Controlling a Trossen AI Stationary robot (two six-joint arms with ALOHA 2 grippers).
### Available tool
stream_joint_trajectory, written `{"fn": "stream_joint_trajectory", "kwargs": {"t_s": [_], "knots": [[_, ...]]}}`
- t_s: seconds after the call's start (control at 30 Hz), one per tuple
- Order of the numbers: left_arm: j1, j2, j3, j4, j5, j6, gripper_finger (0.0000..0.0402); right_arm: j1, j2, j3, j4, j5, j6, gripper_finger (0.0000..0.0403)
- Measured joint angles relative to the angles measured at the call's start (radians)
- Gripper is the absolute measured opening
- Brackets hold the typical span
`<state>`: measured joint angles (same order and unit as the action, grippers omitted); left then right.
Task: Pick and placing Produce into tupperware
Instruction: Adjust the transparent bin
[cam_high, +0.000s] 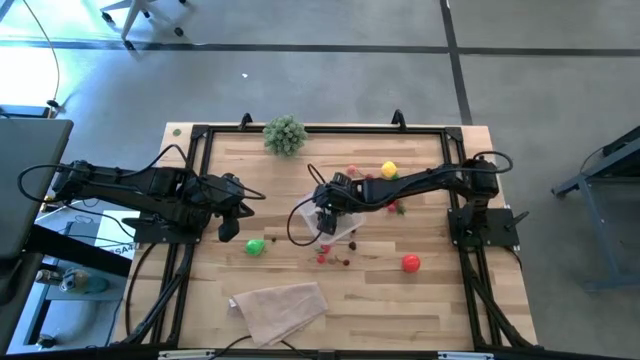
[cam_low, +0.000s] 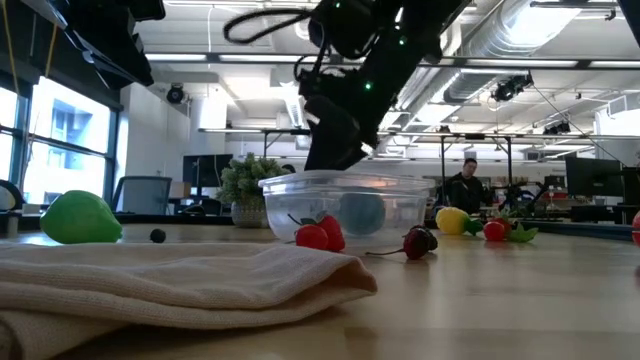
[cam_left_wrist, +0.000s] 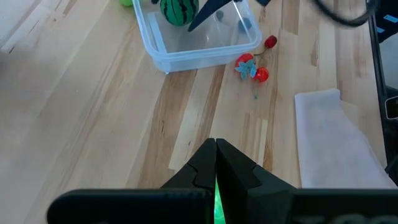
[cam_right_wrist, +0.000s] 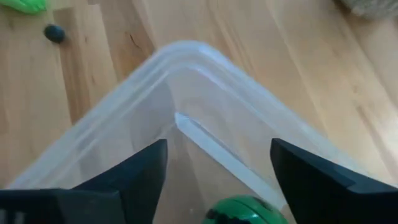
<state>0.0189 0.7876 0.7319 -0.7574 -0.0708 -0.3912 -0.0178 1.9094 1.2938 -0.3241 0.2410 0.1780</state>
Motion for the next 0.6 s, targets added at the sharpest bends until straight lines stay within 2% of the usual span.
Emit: {"fn": "stream_joint_trajectory", "kwargs": {"t_s": [0.27,0.6], "knots": [[0.000,0.000,0.000,0.000,0.000,0.000,0.0001,-0.028,0.035,0.000,0.075,-0.015,0.001,0.0216],[0.000,0.000,0.000,0.000,0.000,0.000,0.0001,-0.063,0.035,0.000,0.121,-0.034,0.005,0.0209]]}}
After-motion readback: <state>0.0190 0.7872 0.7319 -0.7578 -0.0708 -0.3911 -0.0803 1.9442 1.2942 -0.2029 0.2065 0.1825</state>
